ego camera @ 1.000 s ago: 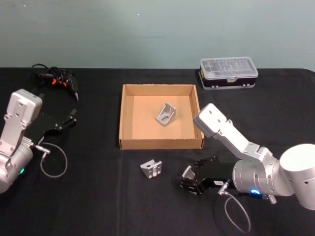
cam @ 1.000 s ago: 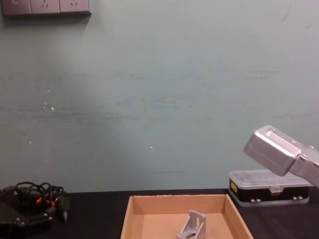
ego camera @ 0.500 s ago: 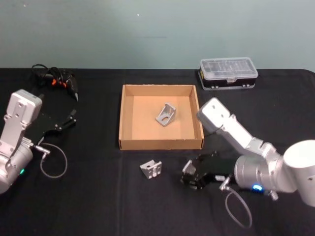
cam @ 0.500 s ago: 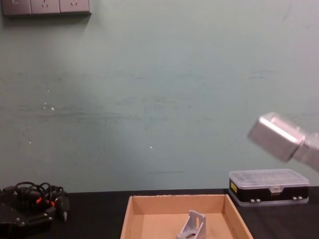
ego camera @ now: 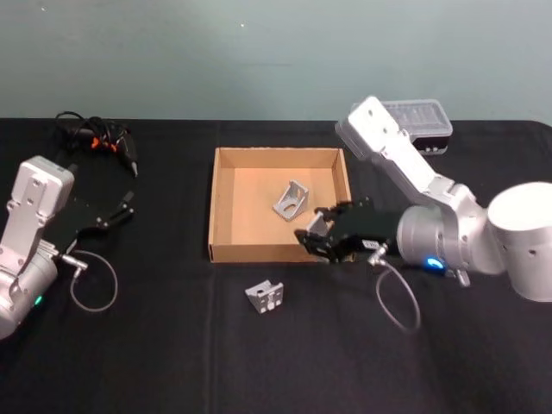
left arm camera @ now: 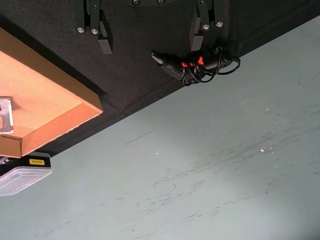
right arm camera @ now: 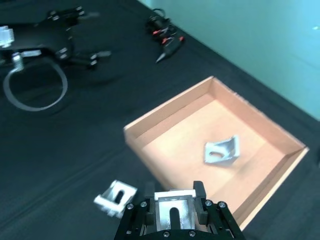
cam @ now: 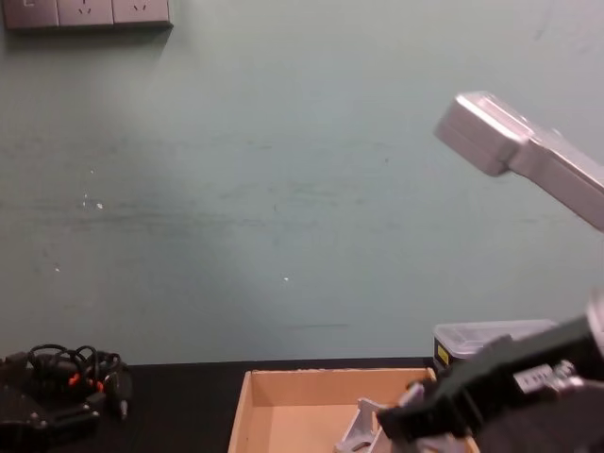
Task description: Use one hand to pick up the angle iron from the table and place it into the box.
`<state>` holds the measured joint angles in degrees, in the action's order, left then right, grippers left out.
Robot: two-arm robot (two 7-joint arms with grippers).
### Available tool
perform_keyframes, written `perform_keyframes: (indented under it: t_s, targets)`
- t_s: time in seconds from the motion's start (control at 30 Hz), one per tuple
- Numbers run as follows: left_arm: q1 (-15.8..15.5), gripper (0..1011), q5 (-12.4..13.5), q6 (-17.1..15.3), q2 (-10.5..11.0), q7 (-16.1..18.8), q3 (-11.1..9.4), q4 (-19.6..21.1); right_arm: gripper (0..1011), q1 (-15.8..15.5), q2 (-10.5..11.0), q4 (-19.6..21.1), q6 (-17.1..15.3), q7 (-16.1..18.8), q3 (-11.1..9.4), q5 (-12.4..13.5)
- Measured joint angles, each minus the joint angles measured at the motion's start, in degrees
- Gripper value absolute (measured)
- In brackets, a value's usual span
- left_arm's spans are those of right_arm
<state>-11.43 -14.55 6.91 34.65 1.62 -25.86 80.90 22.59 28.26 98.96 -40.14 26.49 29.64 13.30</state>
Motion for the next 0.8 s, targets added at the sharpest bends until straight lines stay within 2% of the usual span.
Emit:
perform_keyframes:
  t_s: [0.3,0.57,0.6,0.8]
  targets:
    - [0.0,1011,0.0,0.0,0.0,0.0,0.0,0.0,453,4.7,-4.6,-7.7,0.5,-2.1,-0.4,-1.8]
    - [0.0,1011,0.0,0.0,0.0,0.0,0.0,0.0,453,9.1,-9.0,-18.0,1.7,-4.5,-1.9,-3.9]
    - [0.0,1011,0.0,0.0,0.0,0.0,0.0,0.0,453,9.1,-9.0,-18.0,1.7,-4.5,-1.9,-3.9]
    - [0.0,1011,0.0,0.0,0.0,0.0,0.0,0.0,453,11.9,-11.3,-23.9,3.4,-5.1,-1.6,-5.8]
